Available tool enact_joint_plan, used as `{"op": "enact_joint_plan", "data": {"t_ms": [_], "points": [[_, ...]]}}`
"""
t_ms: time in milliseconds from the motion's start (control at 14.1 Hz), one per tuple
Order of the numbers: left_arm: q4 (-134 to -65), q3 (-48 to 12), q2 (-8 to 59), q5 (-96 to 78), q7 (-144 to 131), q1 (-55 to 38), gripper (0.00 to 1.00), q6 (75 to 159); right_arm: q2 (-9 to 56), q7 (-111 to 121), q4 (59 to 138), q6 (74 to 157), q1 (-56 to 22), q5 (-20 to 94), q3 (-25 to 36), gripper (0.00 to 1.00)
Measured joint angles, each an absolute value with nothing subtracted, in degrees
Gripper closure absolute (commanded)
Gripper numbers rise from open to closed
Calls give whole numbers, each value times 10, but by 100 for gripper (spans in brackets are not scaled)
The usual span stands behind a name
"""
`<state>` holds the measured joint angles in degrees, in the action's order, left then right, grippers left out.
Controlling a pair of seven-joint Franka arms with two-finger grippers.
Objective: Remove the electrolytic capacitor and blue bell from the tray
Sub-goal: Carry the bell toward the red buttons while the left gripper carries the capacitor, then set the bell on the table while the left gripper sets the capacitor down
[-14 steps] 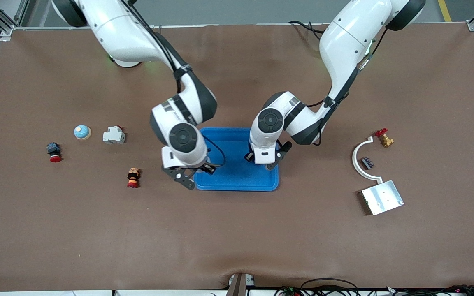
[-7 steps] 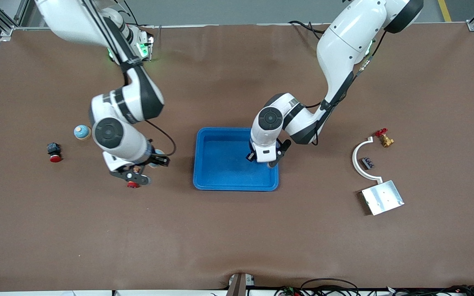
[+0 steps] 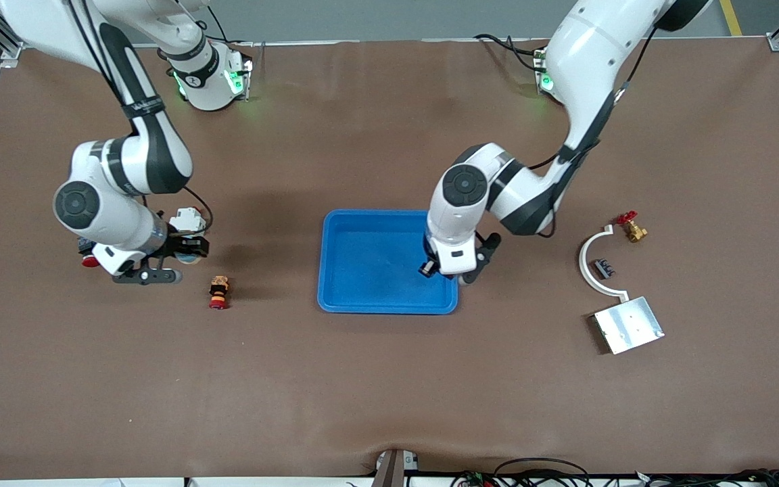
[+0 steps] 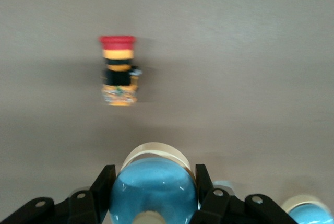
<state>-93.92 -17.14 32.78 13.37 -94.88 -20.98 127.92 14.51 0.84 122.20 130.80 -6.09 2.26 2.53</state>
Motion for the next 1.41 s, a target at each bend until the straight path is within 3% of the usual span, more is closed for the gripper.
{"op": "enact_joint_plan", "data": {"t_ms": [424, 707, 990, 1414], "points": [[-981, -172, 275, 134, -773, -108, 100, 1202, 145, 169, 1273, 1397, 14, 22, 26, 100], [-1077, -173, 214, 135, -626, -36, 100, 1183, 186, 250, 1281, 1481, 55, 21, 26, 100], [-1167, -172, 149, 136, -487, 42, 100, 1182, 259, 257, 1283, 1568, 62, 21, 24, 100], [-1237, -171, 156, 136, -328, 153, 100, 1268, 259, 244, 1284, 1575, 59, 21, 21, 100]]}}
